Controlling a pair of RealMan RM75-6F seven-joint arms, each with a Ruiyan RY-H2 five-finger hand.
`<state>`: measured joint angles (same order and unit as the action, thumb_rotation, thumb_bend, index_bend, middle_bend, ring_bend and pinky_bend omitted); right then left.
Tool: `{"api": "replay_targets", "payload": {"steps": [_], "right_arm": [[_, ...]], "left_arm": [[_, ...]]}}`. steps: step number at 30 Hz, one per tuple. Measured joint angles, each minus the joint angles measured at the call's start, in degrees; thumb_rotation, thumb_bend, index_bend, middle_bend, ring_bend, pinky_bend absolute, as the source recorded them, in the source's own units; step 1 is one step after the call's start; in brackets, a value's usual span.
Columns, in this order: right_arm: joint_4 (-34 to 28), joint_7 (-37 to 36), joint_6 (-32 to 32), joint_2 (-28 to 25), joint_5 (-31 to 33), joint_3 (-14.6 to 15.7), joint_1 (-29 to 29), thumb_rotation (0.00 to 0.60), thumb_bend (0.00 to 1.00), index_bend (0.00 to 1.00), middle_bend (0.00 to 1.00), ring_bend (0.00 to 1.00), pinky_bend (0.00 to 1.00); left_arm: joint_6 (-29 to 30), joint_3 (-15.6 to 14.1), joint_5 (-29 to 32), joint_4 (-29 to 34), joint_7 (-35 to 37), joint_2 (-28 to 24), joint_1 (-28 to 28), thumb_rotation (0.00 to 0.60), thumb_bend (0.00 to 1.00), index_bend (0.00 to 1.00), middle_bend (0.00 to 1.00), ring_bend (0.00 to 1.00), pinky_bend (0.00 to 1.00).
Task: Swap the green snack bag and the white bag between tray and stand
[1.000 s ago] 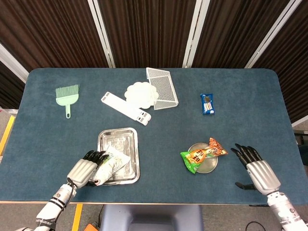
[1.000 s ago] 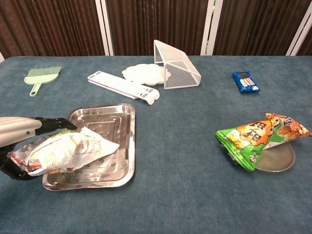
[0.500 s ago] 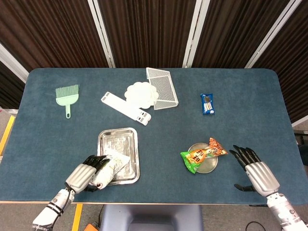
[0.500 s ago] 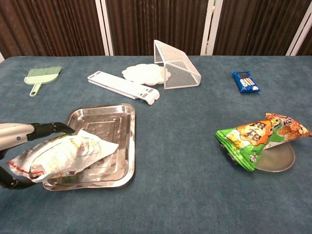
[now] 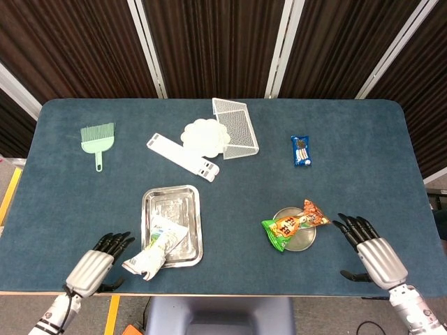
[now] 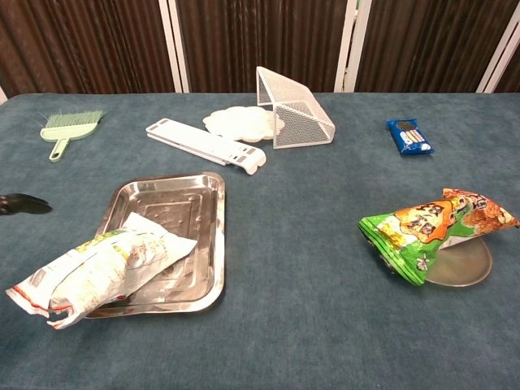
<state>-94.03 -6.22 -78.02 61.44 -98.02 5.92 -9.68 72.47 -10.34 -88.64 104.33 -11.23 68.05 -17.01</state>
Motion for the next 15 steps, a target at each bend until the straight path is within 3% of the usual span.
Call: {"api": "replay_targets", "payload": {"steps": [8,11,15], "right_arm": [[-0.9,7.2,-1.9,1.7,-0.6,0.5,2.0,0.600,0.12,0.00,0.00,0.00,0.00],[-1.4,10.7,-3.4,2.8,-0.8,0.7,3.5,0.600,0.12,0.00,0.00,0.00,0.00],[-1.7,12.7,-6.0,4.3,-0.7,0.4,5.4,0.600,0.12,0.00,0.00,0.00,0.00]], "left_arm": [[17.0,0.4,-2.7,-8.9,3.1,0.5,9.6,0.600,0.36,0.00,0.00,0.00,0.00],[18.8,1.5,-2.6,-13.1,6.4,0.6,11.3,0.600,0.36,0.00,0.00,0.00,0.00],[18.4,2.9,-2.0,-14.0,10.0,-0.3,12.1,0.600,0.36,0.00,0.00,0.00,0.00]]}}
